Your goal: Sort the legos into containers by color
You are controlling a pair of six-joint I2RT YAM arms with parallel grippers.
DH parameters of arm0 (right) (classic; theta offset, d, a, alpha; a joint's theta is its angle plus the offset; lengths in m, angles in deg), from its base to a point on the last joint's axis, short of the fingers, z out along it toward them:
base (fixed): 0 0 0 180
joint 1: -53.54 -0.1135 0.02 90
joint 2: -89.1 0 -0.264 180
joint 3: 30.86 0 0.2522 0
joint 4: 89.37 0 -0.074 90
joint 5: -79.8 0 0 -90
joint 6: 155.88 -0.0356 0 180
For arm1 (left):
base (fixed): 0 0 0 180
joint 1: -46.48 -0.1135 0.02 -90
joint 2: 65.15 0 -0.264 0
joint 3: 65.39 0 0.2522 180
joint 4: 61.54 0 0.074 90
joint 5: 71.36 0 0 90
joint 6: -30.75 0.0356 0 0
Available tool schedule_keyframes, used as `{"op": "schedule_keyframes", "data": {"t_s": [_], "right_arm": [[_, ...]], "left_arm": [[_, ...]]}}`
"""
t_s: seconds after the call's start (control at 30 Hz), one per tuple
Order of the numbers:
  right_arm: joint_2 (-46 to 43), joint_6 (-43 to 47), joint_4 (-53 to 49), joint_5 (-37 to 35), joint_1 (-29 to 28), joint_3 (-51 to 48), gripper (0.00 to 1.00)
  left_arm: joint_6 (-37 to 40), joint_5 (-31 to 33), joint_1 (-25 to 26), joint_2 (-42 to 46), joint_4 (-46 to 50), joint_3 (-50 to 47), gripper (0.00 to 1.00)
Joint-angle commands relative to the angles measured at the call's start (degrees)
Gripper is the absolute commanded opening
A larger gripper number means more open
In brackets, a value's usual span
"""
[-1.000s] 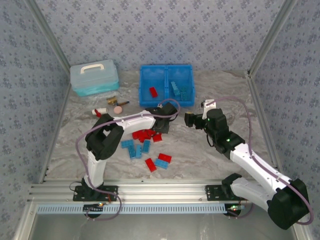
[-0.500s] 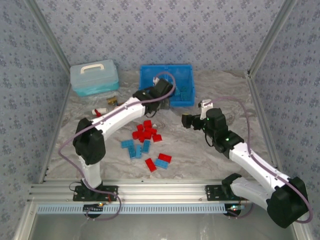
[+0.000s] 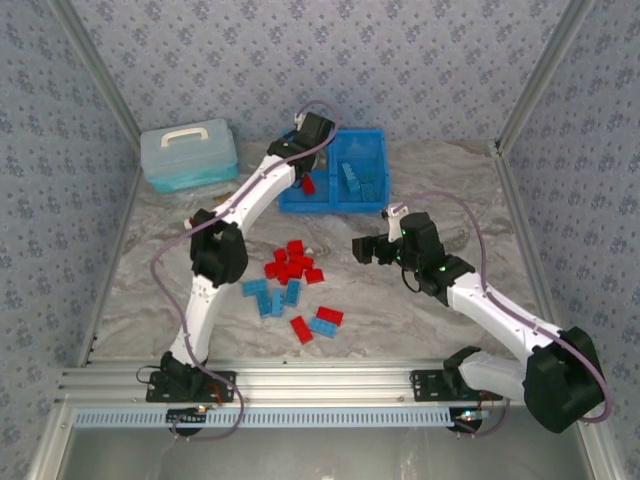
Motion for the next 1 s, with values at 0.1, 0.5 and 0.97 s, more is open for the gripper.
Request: {"op": "schedule_keyframes", "data": {"t_s": [0.1, 0.5, 0.97], "right_arm": [[-2.3, -0.2, -0.1, -1.1, -0.1, 1.0, 1.00], [-3.9, -0.5, -0.1, -1.9, -0.4, 0.6, 1.00], [-5.2, -0.6, -0.5, -4.2, -0.8, 0.3, 1.00]], "left_arm": [[-0.9, -5.0, -1.7, -7.5, 3.5, 10.6, 0.27], [-2.6, -7.9, -1.1, 1.1, 6.7, 12.1, 0.46], [-23.1, 0.5, 18.4, 39.7, -3.4, -48.3, 0.47]]}}
